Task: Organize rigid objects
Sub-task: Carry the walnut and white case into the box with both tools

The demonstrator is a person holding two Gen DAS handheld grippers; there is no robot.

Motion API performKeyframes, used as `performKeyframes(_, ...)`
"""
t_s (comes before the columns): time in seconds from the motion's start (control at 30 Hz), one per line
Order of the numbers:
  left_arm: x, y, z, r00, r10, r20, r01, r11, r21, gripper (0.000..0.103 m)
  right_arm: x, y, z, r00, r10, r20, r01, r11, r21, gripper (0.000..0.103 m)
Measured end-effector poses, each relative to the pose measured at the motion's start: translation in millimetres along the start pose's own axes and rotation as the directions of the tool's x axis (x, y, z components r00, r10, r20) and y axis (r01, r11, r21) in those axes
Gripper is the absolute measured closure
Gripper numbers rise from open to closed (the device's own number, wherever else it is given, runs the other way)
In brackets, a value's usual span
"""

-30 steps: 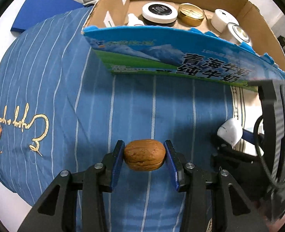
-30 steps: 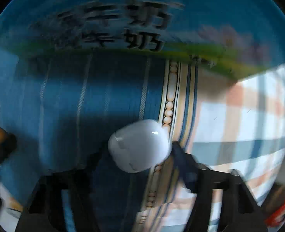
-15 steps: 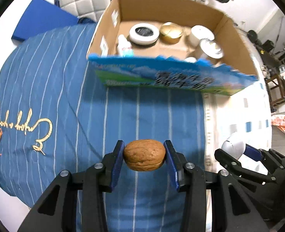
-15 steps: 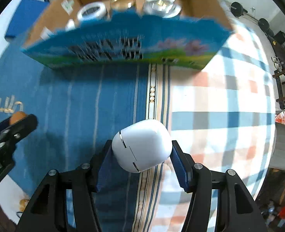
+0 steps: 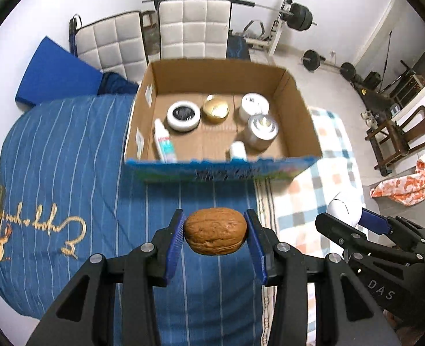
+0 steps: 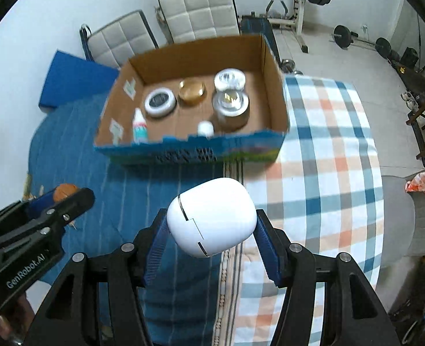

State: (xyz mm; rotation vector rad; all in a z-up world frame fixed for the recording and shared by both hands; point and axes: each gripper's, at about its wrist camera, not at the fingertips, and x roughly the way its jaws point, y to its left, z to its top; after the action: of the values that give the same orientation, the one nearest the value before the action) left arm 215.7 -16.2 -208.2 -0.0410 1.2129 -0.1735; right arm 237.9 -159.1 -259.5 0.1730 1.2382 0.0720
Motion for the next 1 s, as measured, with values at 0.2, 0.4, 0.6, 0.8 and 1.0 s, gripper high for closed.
performKeyframes(0.2,5,2,40,0.999,-0.018,0.032,0.018,1.000,-0.011,0.064,0,-5,43,0.999,0.043,0.033,-0.044,0.998,0.037,0.043)
performKeyframes(0.4,48,13,92,0.999,-0.036,-0.024,0.035,0.999,-0.038,0.064,34,-16,100,0.997,0.071,0.000,-0.071,0.994,0.079,0.043)
performKeyframes(0.6,127,31,141,0.982,-0.084,-0.166,0.071,0.994,-0.087,0.064,95,-9,150,0.995,0.063,-0.075,-0.057,0.996,0.073,0.043)
performKeyframes(0.8,202,36,159,0.955,-0.064,-0.288,0.039,0.995,-0.092,0.064,151,-2,166,0.984,0.014,-0.180,-0.007,0.999,0.036,0.043)
performKeyframes(1.0,238,31,155,0.930,-0.034,-0.366,0.018,0.999,-0.046,0.064,178,-6,152,0.961,-0.022,-0.277,0.025,1.000,0.007,0.042)
